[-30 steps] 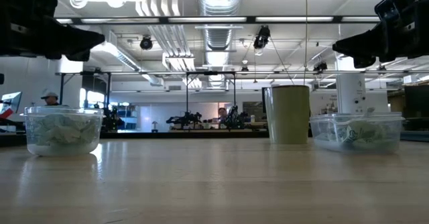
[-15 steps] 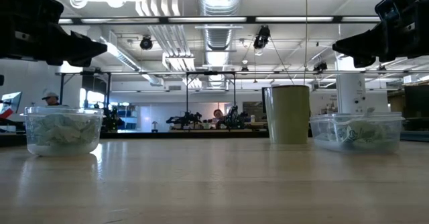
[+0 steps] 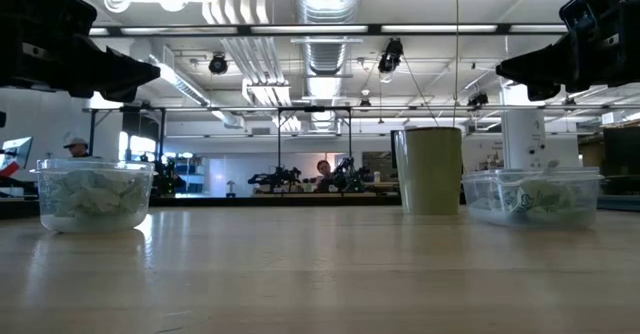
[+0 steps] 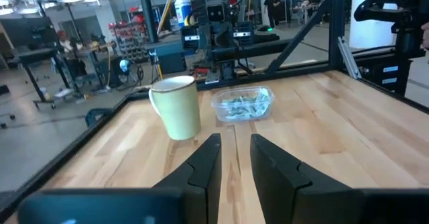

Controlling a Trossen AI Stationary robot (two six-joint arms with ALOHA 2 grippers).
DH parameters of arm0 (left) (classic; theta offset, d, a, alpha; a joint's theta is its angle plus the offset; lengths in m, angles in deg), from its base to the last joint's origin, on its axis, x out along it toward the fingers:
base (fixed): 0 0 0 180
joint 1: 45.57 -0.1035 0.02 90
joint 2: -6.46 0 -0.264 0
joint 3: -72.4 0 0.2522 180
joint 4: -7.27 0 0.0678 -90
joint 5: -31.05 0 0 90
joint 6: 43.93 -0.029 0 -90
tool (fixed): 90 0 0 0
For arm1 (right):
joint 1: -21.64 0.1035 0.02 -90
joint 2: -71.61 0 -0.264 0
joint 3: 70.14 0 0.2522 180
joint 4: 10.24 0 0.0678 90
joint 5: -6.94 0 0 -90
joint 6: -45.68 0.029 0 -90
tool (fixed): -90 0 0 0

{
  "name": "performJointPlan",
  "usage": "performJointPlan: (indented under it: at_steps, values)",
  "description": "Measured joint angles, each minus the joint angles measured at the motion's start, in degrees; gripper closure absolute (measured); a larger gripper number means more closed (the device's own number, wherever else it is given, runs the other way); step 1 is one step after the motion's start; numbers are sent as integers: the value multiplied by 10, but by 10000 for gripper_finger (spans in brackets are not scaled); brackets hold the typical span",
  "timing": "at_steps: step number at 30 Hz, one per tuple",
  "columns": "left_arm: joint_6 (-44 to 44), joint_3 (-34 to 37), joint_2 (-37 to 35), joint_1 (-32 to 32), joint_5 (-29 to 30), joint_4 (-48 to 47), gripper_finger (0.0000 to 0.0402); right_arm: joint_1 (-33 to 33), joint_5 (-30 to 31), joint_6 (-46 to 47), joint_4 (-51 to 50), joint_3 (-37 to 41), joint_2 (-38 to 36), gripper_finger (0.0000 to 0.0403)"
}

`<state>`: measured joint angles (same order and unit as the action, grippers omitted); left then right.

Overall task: Pick and place Stevia / Truvia into bins
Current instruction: Return to Home Position

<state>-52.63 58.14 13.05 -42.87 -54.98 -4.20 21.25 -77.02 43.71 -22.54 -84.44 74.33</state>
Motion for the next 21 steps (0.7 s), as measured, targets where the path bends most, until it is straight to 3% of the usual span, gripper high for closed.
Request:
performJointPlan:
  at_steps: [21]
  values:
    - [-10, 0, -48, 0, -42, -18, 338, 0, 0, -1, 0, 0, 0, 342]
